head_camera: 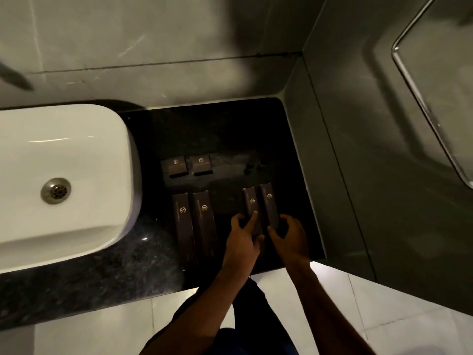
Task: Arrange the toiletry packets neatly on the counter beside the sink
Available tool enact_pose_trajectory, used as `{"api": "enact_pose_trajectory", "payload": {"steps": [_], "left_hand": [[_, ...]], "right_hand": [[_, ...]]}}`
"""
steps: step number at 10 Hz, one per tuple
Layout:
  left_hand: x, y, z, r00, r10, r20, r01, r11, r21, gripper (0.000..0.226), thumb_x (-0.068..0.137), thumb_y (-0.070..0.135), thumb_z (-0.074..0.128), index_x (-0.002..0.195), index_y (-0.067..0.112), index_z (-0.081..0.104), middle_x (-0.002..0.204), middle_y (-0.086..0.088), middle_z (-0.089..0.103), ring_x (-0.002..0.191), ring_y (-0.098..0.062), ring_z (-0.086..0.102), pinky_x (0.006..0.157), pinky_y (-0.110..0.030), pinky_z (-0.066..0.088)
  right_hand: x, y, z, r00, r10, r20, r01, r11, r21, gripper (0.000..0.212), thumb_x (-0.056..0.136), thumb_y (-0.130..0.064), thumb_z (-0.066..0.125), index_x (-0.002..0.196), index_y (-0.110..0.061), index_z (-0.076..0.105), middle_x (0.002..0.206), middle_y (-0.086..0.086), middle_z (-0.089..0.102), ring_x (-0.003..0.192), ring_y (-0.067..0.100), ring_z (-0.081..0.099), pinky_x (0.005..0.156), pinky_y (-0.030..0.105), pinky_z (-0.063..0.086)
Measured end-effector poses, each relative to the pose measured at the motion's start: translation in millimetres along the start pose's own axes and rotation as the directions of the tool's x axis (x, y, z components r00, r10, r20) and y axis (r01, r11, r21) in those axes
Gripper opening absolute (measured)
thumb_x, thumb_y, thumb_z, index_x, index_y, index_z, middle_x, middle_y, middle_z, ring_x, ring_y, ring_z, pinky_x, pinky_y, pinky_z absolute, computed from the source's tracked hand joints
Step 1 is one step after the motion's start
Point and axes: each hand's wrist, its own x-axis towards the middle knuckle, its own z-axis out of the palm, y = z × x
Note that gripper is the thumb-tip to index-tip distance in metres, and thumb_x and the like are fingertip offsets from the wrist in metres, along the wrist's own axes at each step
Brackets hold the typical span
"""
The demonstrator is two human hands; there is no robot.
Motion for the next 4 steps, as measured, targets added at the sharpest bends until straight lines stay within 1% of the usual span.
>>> {"api": "enact_pose_trajectory", "payload": {"steps": [2, 3, 4], "left_hand": [[1.4, -0.8, 0.1, 1.000, 0.024, 0.012, -0.024, 1.000, 0.014, 0.063, 0.094, 0.022, 0.061, 0.149, 0.030, 0.032, 0.147, -0.005, 0.029, 0.122, -0.019, 0.054, 0.094, -0.012, 0.039], [2.5, 1.4, 0.5, 1.000, 0.024, 0.011, -0.024, 1.000, -0.001, 0.062, 0.094, 0.024, 0.060, 0.149, 0.030, 0.032, 0.146, -0.005, 0.029, 0.123, -0.018, 0.053, 0.092, -0.010, 0.037], [-0.4, 6.9, -10.2, 0.997, 0.055, -0.050, -0.057, 0.998, -0.034, 0.056, 0.096, 0.028, 0.057, 0.147, 0.030, 0.034, 0.145, -0.004, 0.030, 0.116, -0.011, 0.053, 0.088, -0.003, 0.037]], "right_hand": [[-1.1, -0.1, 2.3, 1.000, 0.019, -0.009, -0.019, 1.000, -0.021, 0.036, 0.087, -0.033, 0.067, 0.119, -0.019, 0.057, 0.123, 0.005, 0.059, 0.111, 0.027, 0.060, 0.085, 0.034, 0.049], [0.6, -0.6, 2.0, 1.000, 0.017, -0.006, -0.017, 0.999, -0.039, 0.039, 0.086, -0.035, 0.068, 0.120, -0.020, 0.056, 0.124, 0.005, 0.059, 0.112, 0.026, 0.059, 0.084, 0.032, 0.048], [-1.8, -4.0, -3.2, 1.000, 0.018, -0.023, -0.017, 1.000, 0.023, 0.053, 0.083, -0.038, 0.071, 0.129, -0.022, 0.051, 0.129, 0.005, 0.056, 0.116, 0.026, 0.057, 0.087, 0.034, 0.048]]}}
